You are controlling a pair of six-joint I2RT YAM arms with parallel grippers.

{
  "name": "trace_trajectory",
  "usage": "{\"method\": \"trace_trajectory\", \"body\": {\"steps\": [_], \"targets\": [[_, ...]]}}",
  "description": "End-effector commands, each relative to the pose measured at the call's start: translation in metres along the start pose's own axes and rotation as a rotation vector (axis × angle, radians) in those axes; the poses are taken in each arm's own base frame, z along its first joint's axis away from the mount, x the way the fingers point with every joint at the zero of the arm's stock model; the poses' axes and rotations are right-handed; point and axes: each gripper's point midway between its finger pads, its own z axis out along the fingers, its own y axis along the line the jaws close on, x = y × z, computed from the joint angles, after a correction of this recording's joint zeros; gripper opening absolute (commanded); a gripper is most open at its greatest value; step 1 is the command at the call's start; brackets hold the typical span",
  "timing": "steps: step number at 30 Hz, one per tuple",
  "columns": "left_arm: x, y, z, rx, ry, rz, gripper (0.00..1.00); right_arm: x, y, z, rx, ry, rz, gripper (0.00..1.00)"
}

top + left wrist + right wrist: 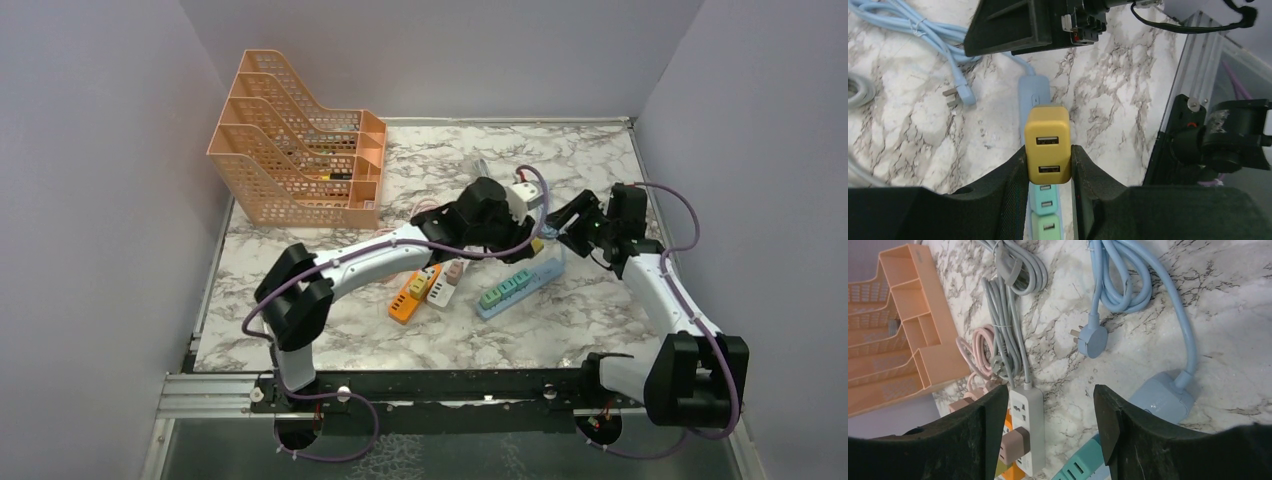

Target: Insert the plug

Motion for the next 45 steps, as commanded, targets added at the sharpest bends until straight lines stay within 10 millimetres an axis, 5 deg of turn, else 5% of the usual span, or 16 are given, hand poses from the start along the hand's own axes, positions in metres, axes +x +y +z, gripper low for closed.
{"method": "trace_trajectory", "body": {"steps": [1,13,27,45], "targets": [[0.008,0.0,0.031,-0.061,0.071,0.117,0.16,-0.005,-0.001,-0.008,-0.019,-0.003,0.047,0.63],[0.046,0.007,0.08,-0.09,0.262,0.209,0.15,-0.008,-0.029,-0.01,0.032,-0.013,0.086,0.61],[0.071,0.026,0.085,-0.153,0.419,0.224,0.13,-0.007,-0.048,-0.005,0.084,-0.015,0.081,0.59],[0.093,0.024,0.087,-0.169,0.517,0.108,0.12,-0.01,-0.074,-0.006,0.194,-0.054,0.086,0.57]]}}
